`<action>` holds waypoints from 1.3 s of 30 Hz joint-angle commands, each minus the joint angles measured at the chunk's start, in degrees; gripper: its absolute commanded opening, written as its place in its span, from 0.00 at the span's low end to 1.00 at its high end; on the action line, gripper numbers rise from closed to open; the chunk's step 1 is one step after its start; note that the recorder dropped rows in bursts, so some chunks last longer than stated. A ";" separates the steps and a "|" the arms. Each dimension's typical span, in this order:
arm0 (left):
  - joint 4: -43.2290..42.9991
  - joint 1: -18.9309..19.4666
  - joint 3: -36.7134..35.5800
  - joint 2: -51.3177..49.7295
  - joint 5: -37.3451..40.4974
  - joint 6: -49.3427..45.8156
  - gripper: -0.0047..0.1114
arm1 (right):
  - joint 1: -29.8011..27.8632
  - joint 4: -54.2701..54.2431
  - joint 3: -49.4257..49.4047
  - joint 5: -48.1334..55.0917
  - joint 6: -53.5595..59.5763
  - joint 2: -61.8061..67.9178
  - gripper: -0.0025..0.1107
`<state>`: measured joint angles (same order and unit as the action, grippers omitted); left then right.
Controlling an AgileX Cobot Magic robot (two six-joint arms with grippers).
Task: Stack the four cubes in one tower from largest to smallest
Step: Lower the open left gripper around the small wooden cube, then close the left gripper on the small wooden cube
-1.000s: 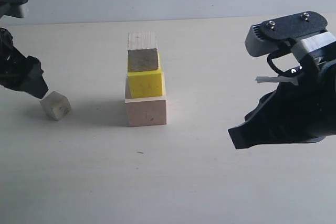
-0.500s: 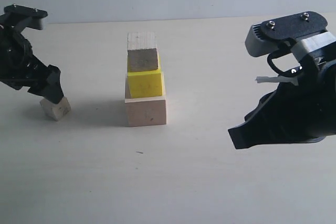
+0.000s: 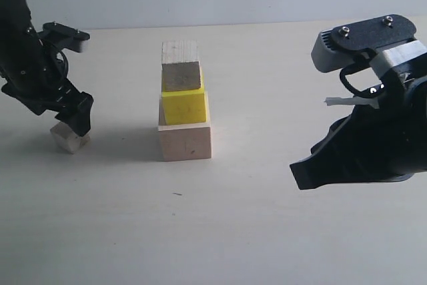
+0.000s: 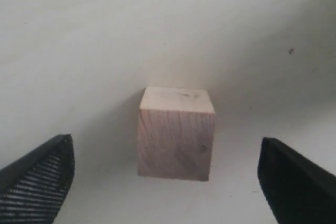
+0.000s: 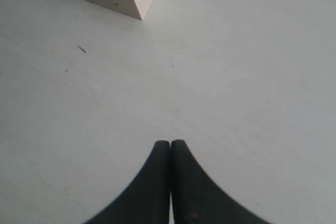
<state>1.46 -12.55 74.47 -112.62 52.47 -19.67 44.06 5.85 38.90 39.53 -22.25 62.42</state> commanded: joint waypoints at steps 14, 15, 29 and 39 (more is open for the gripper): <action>1.32 -0.04 4.85 -6.56 2.04 -0.01 0.69 | -0.04 0.15 -0.25 -0.63 0.88 -0.45 0.02; 1.89 -0.04 4.85 -6.56 2.04 -0.01 0.65 | -0.04 0.15 -0.25 -0.63 0.88 -0.45 0.02; 4.23 -0.04 4.85 -8.68 2.04 -1.97 0.73 | -0.04 0.15 -0.25 -0.63 1.32 -0.45 0.02; 4.23 -0.04 6.61 -8.92 3.61 -2.62 0.69 | -0.04 0.15 -0.25 -0.63 1.32 -0.45 0.02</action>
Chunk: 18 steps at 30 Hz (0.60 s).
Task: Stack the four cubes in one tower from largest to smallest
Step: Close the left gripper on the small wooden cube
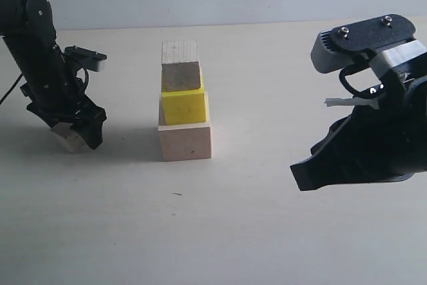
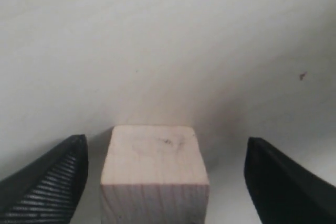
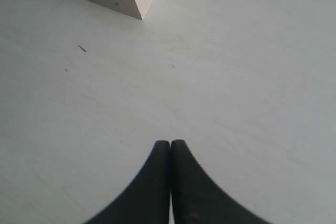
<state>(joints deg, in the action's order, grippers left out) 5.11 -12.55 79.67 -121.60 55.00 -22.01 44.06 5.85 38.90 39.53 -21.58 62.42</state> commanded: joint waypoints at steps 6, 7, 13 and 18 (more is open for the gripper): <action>0.58 -0.04 1.81 0.05 1.34 -0.38 0.68 | -0.04 0.15 -0.25 -0.63 0.64 -0.45 0.02; 0.58 -0.04 1.81 0.05 1.34 -0.77 0.68 | -0.04 0.15 -0.25 -0.63 0.64 -0.45 0.02; 0.45 -0.04 1.81 0.05 2.06 -2.73 0.59 | -0.04 0.15 -0.25 -0.52 0.63 -0.45 0.02; 0.45 -0.04 1.81 0.05 2.77 -3.68 0.35 | -0.04 0.15 -0.25 -0.52 0.63 -0.45 0.02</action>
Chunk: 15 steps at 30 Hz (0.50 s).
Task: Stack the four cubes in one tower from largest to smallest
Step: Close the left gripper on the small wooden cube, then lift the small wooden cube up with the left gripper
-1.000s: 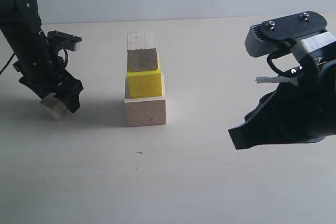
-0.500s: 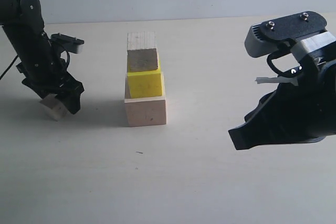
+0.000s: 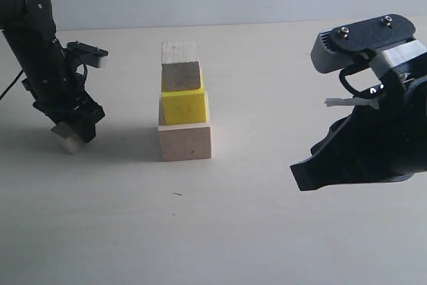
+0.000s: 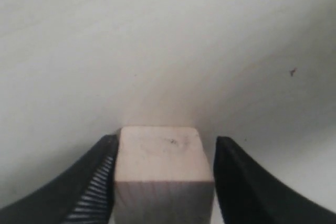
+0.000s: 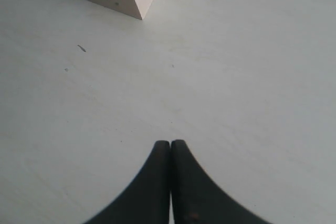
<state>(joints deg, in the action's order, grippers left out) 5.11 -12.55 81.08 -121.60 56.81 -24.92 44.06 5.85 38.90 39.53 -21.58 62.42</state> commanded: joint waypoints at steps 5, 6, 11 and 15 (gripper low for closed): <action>0.45 -0.04 0.40 0.05 2.93 -0.92 0.04 | -0.04 0.15 -0.25 -0.52 0.75 -0.45 0.02; 0.45 -0.04 0.40 0.05 3.07 -0.75 0.04 | -0.04 0.15 -0.25 -0.52 0.75 -0.45 0.02; 0.45 -0.04 0.40 0.90 4.43 -0.59 0.04 | -0.04 0.15 -0.25 -0.52 0.75 -0.45 0.02; 0.45 0.30 0.40 4.78 4.96 -0.45 0.04 | -0.04 0.15 -0.25 -0.41 0.76 -0.45 0.02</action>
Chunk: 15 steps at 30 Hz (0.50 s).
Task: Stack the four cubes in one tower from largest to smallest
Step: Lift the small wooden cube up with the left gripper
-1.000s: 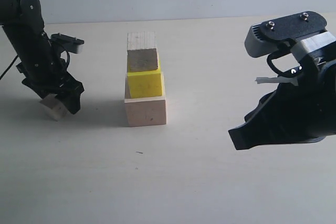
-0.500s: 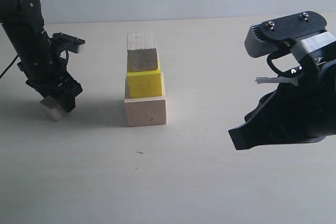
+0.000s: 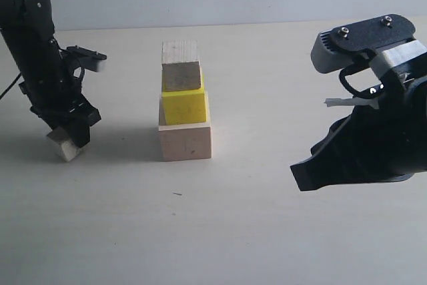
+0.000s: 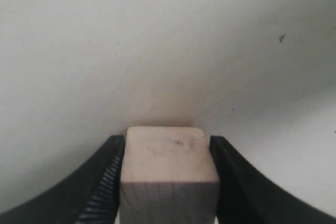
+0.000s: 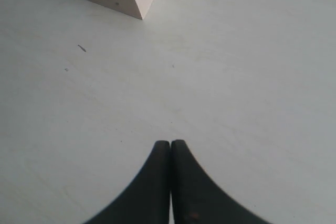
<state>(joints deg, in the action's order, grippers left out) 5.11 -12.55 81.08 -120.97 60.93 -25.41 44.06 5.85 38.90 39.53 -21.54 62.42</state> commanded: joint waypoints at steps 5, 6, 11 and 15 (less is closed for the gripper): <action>13.78 3.43 -0.64 12.49 2.00 -12.68 0.04 | -0.04 0.15 -0.25 -0.30 0.98 -0.45 0.02; 18.53 4.67 -1.69 15.05 2.25 -17.78 0.04 | -0.04 0.15 -0.25 -0.30 0.98 -0.45 0.02; 34.34 10.08 -6.55 24.30 3.80 -34.50 0.04 | -0.04 0.15 -0.25 -0.20 0.97 -0.45 0.02; 52.17 13.34 -8.59 28.99 9.03 -49.34 0.04 | -0.04 0.15 -0.25 -0.20 0.97 -0.45 0.02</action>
<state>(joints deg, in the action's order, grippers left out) 45.09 -0.68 73.55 -94.68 66.86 -64.52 44.06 5.85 38.90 39.53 -21.07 62.42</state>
